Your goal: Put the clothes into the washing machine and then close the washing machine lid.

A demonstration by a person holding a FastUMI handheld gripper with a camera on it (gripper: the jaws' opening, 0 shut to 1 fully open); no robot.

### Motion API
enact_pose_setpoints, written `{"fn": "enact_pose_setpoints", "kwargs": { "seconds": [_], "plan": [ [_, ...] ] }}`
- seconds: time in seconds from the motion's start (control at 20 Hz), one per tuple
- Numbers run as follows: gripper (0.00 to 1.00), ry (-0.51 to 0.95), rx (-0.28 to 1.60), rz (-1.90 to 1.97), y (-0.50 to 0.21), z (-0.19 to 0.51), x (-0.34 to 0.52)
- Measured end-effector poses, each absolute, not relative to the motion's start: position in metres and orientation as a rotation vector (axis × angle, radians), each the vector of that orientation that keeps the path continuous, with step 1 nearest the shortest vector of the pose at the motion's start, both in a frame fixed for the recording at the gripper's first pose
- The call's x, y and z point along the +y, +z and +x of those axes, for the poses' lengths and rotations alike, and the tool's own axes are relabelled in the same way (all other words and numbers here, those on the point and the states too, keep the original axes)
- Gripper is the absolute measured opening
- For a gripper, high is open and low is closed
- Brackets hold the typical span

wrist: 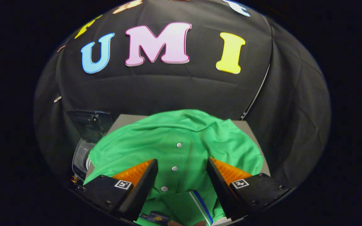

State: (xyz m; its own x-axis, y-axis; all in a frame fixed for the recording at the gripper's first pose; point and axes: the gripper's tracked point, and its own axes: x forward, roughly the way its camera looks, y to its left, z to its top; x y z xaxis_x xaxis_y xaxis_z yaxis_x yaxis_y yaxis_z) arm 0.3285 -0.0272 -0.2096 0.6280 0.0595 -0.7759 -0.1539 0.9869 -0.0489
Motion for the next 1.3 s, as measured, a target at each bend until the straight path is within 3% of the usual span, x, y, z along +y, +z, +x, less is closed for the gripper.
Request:
{"fn": "enact_pose_setpoints", "kwargs": {
  "seconds": [0.15, 0.35, 0.4, 1.05, 1.3],
  "plan": [
    [0.94, 0.115, 0.908, -0.096, -0.207, 0.329, -0.023],
    [0.30, 0.162, 0.909, -0.058, -0.208, 0.335, -0.019],
    [0.23, 0.160, 0.908, -0.029, -0.205, 0.333, -0.018],
    [0.22, 0.177, 0.786, 0.132, -0.109, 0.348, 0.011],
    [0.22, 0.246, 0.746, 0.107, -0.071, 0.340, 0.058]
  ]
}}
